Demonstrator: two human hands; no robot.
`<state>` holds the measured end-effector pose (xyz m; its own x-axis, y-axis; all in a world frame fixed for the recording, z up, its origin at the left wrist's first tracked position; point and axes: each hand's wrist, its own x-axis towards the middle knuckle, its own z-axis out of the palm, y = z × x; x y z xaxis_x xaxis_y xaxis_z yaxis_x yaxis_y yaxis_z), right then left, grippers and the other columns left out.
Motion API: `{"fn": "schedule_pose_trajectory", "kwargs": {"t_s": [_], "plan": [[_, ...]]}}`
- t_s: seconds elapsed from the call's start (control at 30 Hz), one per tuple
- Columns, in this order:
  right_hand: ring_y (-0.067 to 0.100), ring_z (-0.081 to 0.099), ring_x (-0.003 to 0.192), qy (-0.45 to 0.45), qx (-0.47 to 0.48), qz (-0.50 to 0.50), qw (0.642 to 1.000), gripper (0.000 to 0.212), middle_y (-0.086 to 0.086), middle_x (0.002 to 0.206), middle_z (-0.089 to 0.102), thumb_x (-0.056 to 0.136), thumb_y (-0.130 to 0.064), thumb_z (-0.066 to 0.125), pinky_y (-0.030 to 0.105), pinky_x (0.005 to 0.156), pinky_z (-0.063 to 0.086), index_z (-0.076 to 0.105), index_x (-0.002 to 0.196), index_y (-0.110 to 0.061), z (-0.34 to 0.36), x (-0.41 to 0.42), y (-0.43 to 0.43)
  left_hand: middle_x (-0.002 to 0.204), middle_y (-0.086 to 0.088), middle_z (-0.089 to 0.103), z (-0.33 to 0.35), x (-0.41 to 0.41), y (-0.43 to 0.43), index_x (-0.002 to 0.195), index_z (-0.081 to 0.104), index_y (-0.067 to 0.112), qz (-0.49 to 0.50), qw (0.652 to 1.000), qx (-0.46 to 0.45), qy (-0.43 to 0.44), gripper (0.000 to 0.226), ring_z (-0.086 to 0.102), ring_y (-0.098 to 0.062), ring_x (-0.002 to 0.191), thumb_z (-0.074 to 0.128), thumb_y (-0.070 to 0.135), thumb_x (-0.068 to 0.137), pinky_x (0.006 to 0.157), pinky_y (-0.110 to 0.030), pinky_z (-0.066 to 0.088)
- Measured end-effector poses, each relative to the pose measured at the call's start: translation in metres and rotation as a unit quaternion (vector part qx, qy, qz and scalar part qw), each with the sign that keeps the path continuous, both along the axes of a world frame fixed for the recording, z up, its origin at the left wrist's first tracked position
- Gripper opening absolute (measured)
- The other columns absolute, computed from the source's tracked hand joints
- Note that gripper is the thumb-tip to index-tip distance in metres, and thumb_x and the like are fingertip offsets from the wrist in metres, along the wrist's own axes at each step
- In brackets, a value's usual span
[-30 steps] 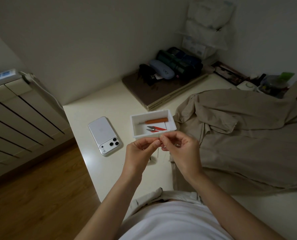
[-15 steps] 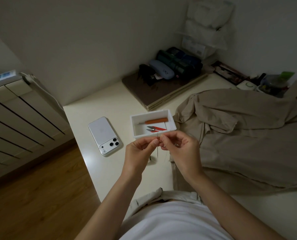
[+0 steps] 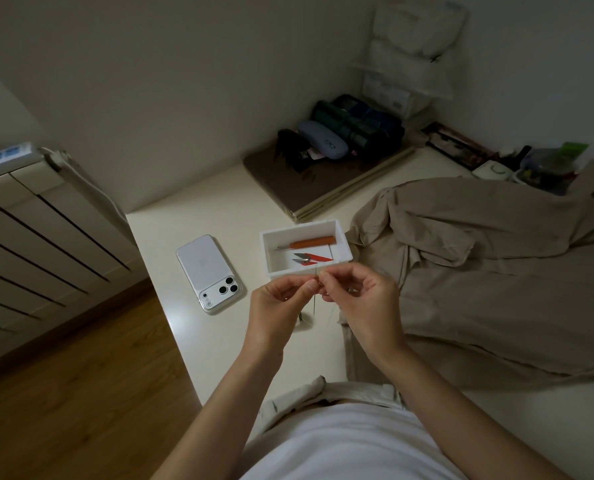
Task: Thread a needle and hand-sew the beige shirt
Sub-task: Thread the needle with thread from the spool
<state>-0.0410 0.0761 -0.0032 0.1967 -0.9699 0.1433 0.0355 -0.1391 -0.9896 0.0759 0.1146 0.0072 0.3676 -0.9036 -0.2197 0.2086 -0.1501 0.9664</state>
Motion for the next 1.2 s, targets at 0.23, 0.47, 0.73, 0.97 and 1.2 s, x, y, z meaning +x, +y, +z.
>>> {"fn": "schedule_pose_trajectory", "kwargs": {"t_s": [0.23, 0.47, 0.73, 0.97, 1.2], "plan": [[0.015, 0.070, 0.070, 0.004, -0.007, -0.001, 1.000, 0.006, 0.002, 0.078, 0.072, 0.083, -0.003, 0.069, 0.028, 0.067, 0.058, 0.072, 0.088, -0.004, -0.003, -0.001, -0.001, 0.078, 0.000, 0.074, 0.002, -0.001, 0.001, 0.080, 0.072, 0.006, -0.007, 1.000, -0.009, 0.007, 0.010, 0.068, -0.007, 0.078, 0.064, 0.000, 0.083, 0.071, -0.012, 0.049], [0.016, 0.070, 0.070, 0.003, -0.004, -0.007, 1.000, 0.005, 0.001, 0.078, 0.073, 0.082, -0.005, 0.069, 0.033, 0.068, 0.059, 0.072, 0.087, -0.006, -0.004, 0.000, -0.001, 0.075, 0.002, 0.074, 0.006, -0.002, 0.001, 0.077, 0.071, 0.005, -0.009, 1.000, -0.021, 0.017, 0.013, 0.068, -0.005, 0.075, 0.063, -0.004, 0.083, 0.070, -0.011, 0.048], [0.014, 0.071, 0.072, 0.015, -0.024, -0.010, 1.000, 0.007, 0.002, 0.081, 0.073, 0.083, -0.007, 0.069, 0.033, 0.069, 0.059, 0.071, 0.089, -0.009, -0.003, -0.001, 0.000, 0.074, 0.003, 0.074, 0.007, -0.002, 0.002, 0.078, 0.071, 0.005, -0.003, 1.000, -0.015, 0.008, 0.013, 0.068, -0.004, 0.074, 0.063, -0.003, 0.084, 0.070, -0.011, 0.049], [0.015, 0.071, 0.073, 0.015, -0.025, -0.008, 1.000, 0.008, 0.003, 0.082, 0.073, 0.082, -0.008, 0.069, 0.034, 0.070, 0.059, 0.071, 0.090, -0.008, -0.003, -0.001, 0.001, 0.071, 0.002, 0.073, 0.010, -0.004, 0.003, 0.077, 0.071, 0.005, -0.007, 1.000, -0.021, 0.010, 0.014, 0.068, -0.004, 0.071, 0.062, -0.004, 0.084, 0.068, -0.010, 0.048], [0.015, 0.070, 0.070, 0.018, -0.029, -0.012, 0.999, 0.006, 0.002, 0.078, 0.072, 0.082, -0.006, 0.070, 0.034, 0.069, 0.059, 0.071, 0.088, -0.006, -0.004, -0.001, 0.000, 0.072, 0.000, 0.073, 0.011, -0.003, 0.003, 0.077, 0.070, 0.004, -0.012, 1.000, -0.022, 0.010, 0.014, 0.068, -0.005, 0.070, 0.062, -0.005, 0.083, 0.067, -0.011, 0.048]]}}
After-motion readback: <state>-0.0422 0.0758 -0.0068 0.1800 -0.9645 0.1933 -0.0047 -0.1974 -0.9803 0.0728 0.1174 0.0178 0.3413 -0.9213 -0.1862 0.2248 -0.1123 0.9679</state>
